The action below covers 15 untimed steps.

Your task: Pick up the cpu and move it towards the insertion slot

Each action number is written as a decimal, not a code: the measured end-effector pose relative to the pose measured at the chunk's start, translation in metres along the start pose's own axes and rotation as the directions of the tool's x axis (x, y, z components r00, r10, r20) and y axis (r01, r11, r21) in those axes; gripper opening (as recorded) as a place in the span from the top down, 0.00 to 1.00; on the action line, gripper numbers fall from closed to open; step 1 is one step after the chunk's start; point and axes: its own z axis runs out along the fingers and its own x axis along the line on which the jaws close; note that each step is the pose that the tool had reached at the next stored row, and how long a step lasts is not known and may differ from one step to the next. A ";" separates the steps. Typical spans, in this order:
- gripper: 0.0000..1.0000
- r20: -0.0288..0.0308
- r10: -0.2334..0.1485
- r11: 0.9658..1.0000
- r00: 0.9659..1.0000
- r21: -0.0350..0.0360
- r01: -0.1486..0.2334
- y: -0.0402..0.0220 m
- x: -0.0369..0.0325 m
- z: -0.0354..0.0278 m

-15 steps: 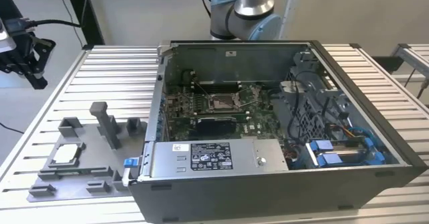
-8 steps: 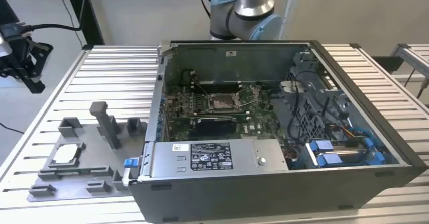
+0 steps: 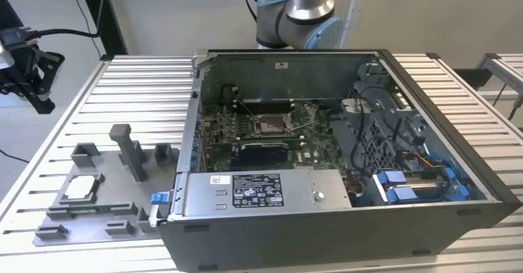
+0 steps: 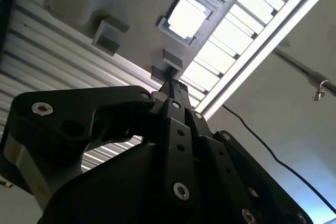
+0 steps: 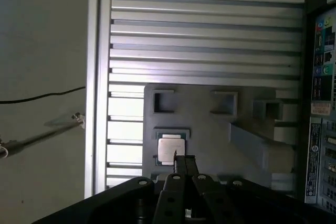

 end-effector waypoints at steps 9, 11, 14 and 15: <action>0.00 0.000 0.000 1.000 1.000 0.000 0.000 -0.0001 0.0000 0.0000; 0.00 0.000 0.000 1.000 1.000 0.000 0.000 -0.0002 0.0000 0.0000; 0.00 0.000 0.000 1.000 1.000 0.000 0.000 -0.0002 0.0000 0.0000; 0.00 0.000 0.000 1.000 1.000 0.000 0.000 -0.0003 0.0000 0.0000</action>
